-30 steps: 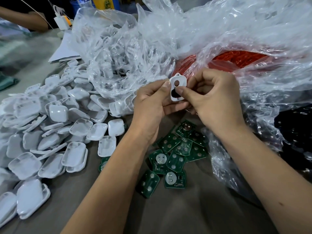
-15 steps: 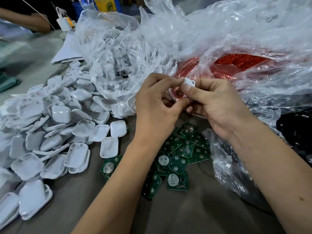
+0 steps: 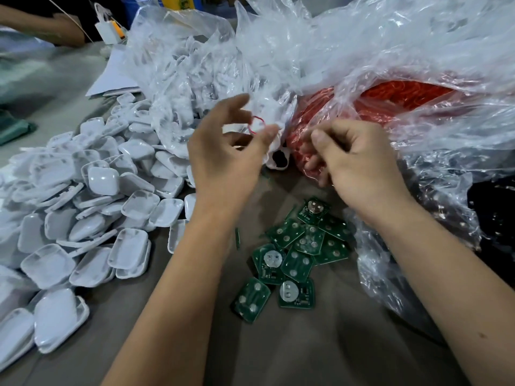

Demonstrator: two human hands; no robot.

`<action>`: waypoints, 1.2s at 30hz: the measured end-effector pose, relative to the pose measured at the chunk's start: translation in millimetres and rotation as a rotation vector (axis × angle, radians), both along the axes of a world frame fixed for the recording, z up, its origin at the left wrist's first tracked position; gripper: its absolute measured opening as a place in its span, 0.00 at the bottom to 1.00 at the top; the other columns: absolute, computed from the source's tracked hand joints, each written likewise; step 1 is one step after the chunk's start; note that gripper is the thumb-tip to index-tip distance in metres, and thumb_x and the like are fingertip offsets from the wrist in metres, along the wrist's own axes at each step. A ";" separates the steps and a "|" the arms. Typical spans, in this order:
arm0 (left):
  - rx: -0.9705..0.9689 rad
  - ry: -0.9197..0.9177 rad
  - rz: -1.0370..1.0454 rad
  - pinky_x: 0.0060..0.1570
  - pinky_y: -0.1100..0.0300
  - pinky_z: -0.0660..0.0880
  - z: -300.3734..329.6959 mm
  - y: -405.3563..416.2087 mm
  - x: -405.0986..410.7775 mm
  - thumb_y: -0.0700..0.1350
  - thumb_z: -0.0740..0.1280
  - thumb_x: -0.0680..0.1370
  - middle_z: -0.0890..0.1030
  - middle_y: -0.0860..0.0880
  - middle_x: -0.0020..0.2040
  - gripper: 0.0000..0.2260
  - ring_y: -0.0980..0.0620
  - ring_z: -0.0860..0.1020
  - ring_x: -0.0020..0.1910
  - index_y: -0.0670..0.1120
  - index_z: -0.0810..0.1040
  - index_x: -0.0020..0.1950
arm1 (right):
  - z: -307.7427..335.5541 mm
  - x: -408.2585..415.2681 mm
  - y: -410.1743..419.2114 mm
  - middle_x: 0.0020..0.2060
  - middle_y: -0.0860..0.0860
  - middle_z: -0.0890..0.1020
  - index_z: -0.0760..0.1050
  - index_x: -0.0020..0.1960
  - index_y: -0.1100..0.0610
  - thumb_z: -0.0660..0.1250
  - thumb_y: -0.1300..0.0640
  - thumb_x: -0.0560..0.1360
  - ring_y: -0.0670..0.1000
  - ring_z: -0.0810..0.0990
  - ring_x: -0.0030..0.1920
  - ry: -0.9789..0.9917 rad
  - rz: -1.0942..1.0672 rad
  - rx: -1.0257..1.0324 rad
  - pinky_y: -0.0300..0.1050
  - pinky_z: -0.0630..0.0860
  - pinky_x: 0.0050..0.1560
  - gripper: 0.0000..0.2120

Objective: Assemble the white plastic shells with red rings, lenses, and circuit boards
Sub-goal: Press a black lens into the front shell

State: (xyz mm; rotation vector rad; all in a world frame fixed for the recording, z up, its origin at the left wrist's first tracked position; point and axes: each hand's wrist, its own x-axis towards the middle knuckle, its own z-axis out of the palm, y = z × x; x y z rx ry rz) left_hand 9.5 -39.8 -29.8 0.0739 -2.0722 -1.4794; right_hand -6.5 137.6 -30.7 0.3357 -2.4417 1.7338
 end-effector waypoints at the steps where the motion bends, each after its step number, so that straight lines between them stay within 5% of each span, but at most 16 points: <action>1: 0.103 0.000 0.020 0.44 0.53 0.85 1.2 -2.6 -0.6 0.48 0.80 0.73 0.84 0.51 0.51 0.22 0.51 0.87 0.43 0.47 0.80 0.65 | -0.8 2.3 -1.3 0.44 0.46 0.87 0.85 0.54 0.52 0.68 0.58 0.82 0.42 0.82 0.36 0.080 -0.007 0.162 0.30 0.77 0.39 0.07; 3: 0.239 0.006 0.046 0.45 0.49 0.85 3.8 -6.0 -1.0 0.46 0.79 0.74 0.84 0.47 0.51 0.19 0.48 0.87 0.40 0.44 0.81 0.62 | -1.7 7.6 -7.1 0.54 0.46 0.84 0.83 0.63 0.53 0.70 0.58 0.81 0.40 0.79 0.45 0.227 0.025 0.471 0.23 0.71 0.50 0.11; 7: 0.392 -0.003 0.019 0.40 0.51 0.83 5.9 -4.2 -0.8 0.42 0.80 0.73 0.84 0.46 0.45 0.13 0.47 0.86 0.36 0.42 0.82 0.54 | -4.8 12.8 -23.9 0.66 0.52 0.75 0.76 0.73 0.53 0.67 0.54 0.82 0.55 0.76 0.59 0.347 0.104 0.889 0.50 0.77 0.56 0.19; 14: 0.409 0.002 -0.025 0.36 0.58 0.80 4.8 1.8 0.5 0.42 0.80 0.73 0.83 0.56 0.37 0.13 0.48 0.85 0.34 0.45 0.80 0.52 | -3.1 13.4 -37.1 0.70 0.49 0.75 0.81 0.64 0.51 0.63 0.56 0.84 0.55 0.76 0.60 0.402 0.075 0.874 0.52 0.79 0.56 0.13; 17: 0.426 -0.006 -0.037 0.36 0.58 0.80 3.8 2.0 1.6 0.42 0.80 0.73 0.83 0.54 0.39 0.13 0.48 0.85 0.35 0.43 0.80 0.53 | -5.4 9.9 -34.0 0.58 0.49 0.83 0.84 0.61 0.52 0.64 0.61 0.82 0.54 0.79 0.57 0.412 0.093 0.832 0.51 0.79 0.56 0.13; 23: 0.427 -0.019 -0.066 0.38 0.58 0.80 3.3 3.4 1.6 0.42 0.80 0.72 0.83 0.45 0.45 0.14 0.47 0.85 0.35 0.41 0.80 0.53 | -7.3 7.1 -25.1 0.44 0.50 0.87 0.87 0.52 0.55 0.74 0.59 0.78 0.49 0.84 0.43 0.344 0.024 0.451 0.48 0.81 0.49 0.05; 25: 0.448 -0.019 -0.089 0.38 0.59 0.80 4.4 4.0 2.1 0.42 0.80 0.72 0.83 0.46 0.44 0.14 0.48 0.85 0.35 0.42 0.80 0.52 | -6.6 8.9 -22.7 0.40 0.44 0.87 0.87 0.50 0.51 0.75 0.55 0.78 0.42 0.83 0.36 0.248 -0.012 0.227 0.40 0.81 0.40 0.03; 27: 0.483 -0.034 -0.141 0.37 0.59 0.79 5.6 5.1 3.3 0.42 0.81 0.72 0.84 0.47 0.41 0.14 0.48 0.84 0.35 0.43 0.80 0.51 | -2.6 11.1 -19.5 0.35 0.45 0.86 0.87 0.48 0.50 0.75 0.55 0.78 0.47 0.82 0.29 0.044 0.011 -0.083 0.40 0.78 0.29 0.03; 30: 0.589 -0.071 -0.262 0.37 0.61 0.79 9.6 6.6 6.5 0.44 0.81 0.67 0.82 0.47 0.39 0.17 0.49 0.83 0.34 0.43 0.78 0.50 | 5.7 11.1 -14.8 0.33 0.54 0.84 0.87 0.45 0.56 0.74 0.61 0.77 0.56 0.76 0.30 -0.245 0.059 -0.501 0.39 0.73 0.24 0.03; 36: 0.810 -0.160 -0.459 0.33 0.67 0.77 14.5 6.9 10.5 0.42 0.77 0.67 0.81 0.49 0.36 0.13 0.54 0.81 0.33 0.47 0.76 0.46 | 10.7 11.5 -14.5 0.36 0.57 0.87 0.84 0.47 0.62 0.71 0.67 0.78 0.49 0.82 0.31 -0.353 0.069 -0.676 0.35 0.76 0.27 0.04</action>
